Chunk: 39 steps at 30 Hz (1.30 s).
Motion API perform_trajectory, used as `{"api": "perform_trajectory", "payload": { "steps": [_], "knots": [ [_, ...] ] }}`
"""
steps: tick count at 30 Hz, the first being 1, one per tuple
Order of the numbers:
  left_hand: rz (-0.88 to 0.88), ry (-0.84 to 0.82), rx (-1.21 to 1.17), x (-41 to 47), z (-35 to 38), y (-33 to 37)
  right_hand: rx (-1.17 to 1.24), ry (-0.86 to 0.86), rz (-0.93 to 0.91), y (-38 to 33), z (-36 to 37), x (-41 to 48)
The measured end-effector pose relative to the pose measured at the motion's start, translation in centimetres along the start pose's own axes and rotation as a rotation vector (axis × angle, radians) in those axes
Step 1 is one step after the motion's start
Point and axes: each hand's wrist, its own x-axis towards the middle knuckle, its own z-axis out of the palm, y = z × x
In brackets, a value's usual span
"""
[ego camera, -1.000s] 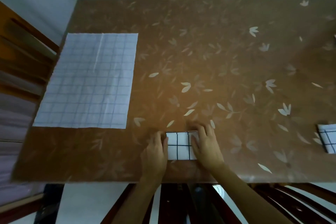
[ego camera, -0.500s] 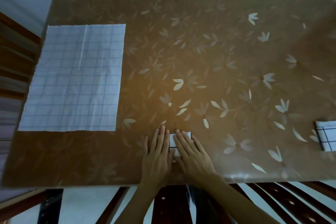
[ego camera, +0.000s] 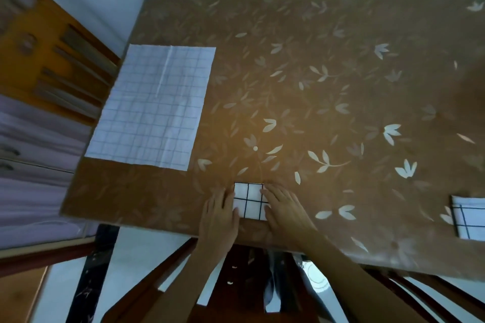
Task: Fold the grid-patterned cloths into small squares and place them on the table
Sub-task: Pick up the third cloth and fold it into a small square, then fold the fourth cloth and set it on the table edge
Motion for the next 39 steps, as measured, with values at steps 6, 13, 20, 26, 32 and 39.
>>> {"api": "perform_trajectory", "payload": {
  "steps": [6, 13, 20, 26, 32, 39],
  "knots": [
    [-0.075, 0.086, -0.134, -3.9, -3.1, 0.8, 0.135, 0.081, 0.02, -1.6, -2.6, -1.8],
    [-0.163, 0.107, -0.171, -8.3, -5.8, -0.2, 0.207, 0.01, 0.011, -5.2, -4.9, -3.7],
    [-0.209, 0.172, -0.256, -12.1, -8.7, -4.1, 0.202, -0.042, -0.038, -11.7, -4.9, -5.3],
    [-0.15, 0.222, -0.27, -15.9, -10.8, -10.6, 0.138, -0.024, -0.091, -20.1, -3.2, -5.2],
    [-0.078, 0.261, -0.321, -18.9, -13.5, -18.1, 0.107, 0.048, -0.101, -28.5, -0.9, -4.4],
    [-0.058, 0.298, -0.376, -20.0, -16.1, -24.3, 0.057, 0.054, -0.096, -35.0, 0.1, -3.1]
  ]
}}
